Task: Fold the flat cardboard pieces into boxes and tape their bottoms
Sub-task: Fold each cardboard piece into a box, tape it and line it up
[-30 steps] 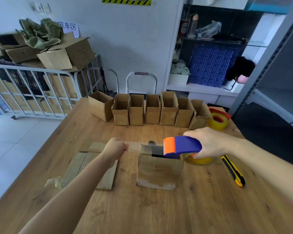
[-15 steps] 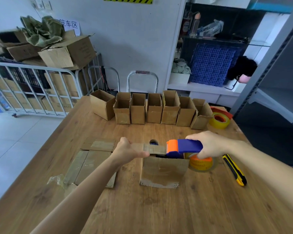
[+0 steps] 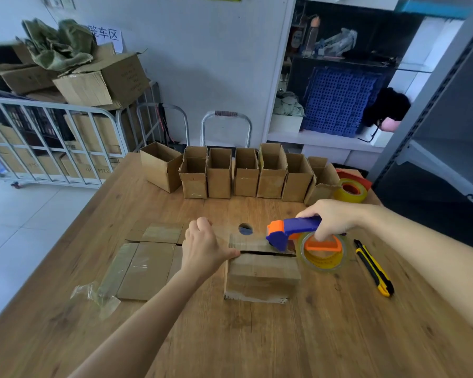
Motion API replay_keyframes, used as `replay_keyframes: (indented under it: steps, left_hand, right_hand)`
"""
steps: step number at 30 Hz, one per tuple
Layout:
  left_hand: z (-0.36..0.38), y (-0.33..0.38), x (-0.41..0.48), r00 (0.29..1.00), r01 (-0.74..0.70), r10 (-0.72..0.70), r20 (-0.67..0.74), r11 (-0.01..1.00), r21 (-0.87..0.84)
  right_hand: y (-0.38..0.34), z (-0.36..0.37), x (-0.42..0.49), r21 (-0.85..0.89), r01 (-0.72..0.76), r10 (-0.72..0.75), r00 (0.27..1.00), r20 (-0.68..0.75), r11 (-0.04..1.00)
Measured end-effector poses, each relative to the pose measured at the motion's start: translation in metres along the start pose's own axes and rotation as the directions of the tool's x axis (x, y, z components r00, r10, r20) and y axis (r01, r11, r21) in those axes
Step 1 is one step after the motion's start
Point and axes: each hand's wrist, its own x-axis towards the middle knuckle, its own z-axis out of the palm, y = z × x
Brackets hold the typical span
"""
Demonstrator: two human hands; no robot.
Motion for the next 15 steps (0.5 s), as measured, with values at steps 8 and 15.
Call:
replay_keyframes:
  steps: [8, 15]
  left_hand:
    - [-0.001, 0.005, -0.005, 0.997, 0.029, -0.020, -0.077, 0.993, 0.118]
    - [-0.002, 0.007, -0.009, 0.998, 0.020, -0.013, -0.069, 0.995, 0.098]
  right_hand:
    - [-0.015, 0.015, -0.009, -0.144, 0.044, -0.059, 0.994, -0.096, 0.989]
    - [-0.019, 0.035, -0.028, -0.213, 0.093, -0.129, 0.978, -0.163, 0.973]
